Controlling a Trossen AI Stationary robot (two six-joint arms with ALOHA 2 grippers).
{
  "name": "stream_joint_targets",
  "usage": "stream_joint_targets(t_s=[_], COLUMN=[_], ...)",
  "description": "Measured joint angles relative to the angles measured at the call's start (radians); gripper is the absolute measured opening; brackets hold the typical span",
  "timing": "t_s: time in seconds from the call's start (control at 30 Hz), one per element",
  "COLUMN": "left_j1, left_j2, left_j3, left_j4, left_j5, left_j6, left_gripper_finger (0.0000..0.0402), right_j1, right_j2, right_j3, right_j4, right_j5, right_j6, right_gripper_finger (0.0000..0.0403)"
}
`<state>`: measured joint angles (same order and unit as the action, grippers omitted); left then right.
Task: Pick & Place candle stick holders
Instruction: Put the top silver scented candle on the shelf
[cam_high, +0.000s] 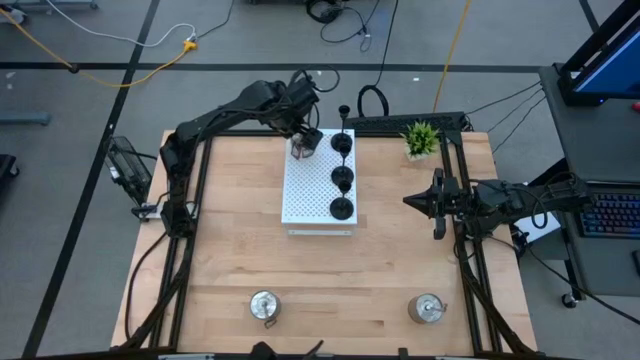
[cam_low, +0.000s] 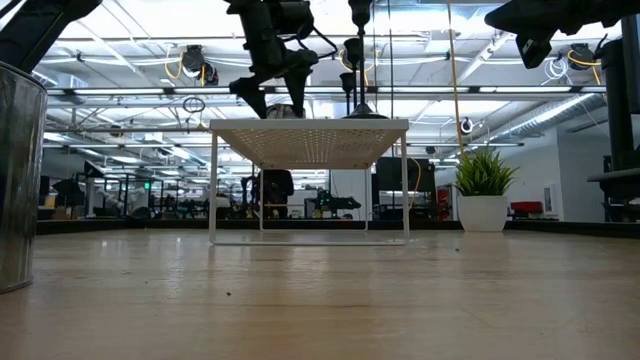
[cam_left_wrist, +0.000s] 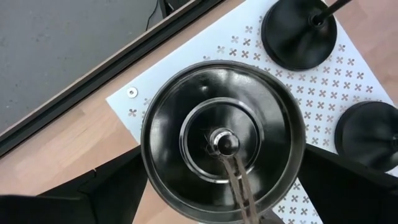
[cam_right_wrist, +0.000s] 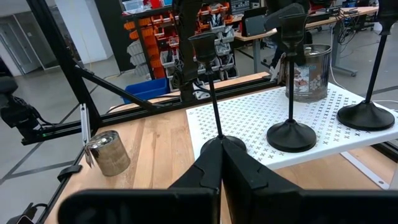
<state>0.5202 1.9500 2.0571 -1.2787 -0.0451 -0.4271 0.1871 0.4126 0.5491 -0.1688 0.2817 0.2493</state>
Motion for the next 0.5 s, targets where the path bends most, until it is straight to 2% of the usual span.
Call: stream_joint_targets(t_s=[0.5], left_j1=[0.010], left_j2=[-0.006], left_j3=[0.000], left_j4=[-0.003], left_j5=[0.025], left_j6=[0.006], left_gripper_finger=[0.0390], right_j1=[0.000], right_j2=[0.000], right_j3=[0.000], right_j4=[0.000], right_j5=[-0.001], right_j6=[0.000], right_gripper_finger=[0.0000])
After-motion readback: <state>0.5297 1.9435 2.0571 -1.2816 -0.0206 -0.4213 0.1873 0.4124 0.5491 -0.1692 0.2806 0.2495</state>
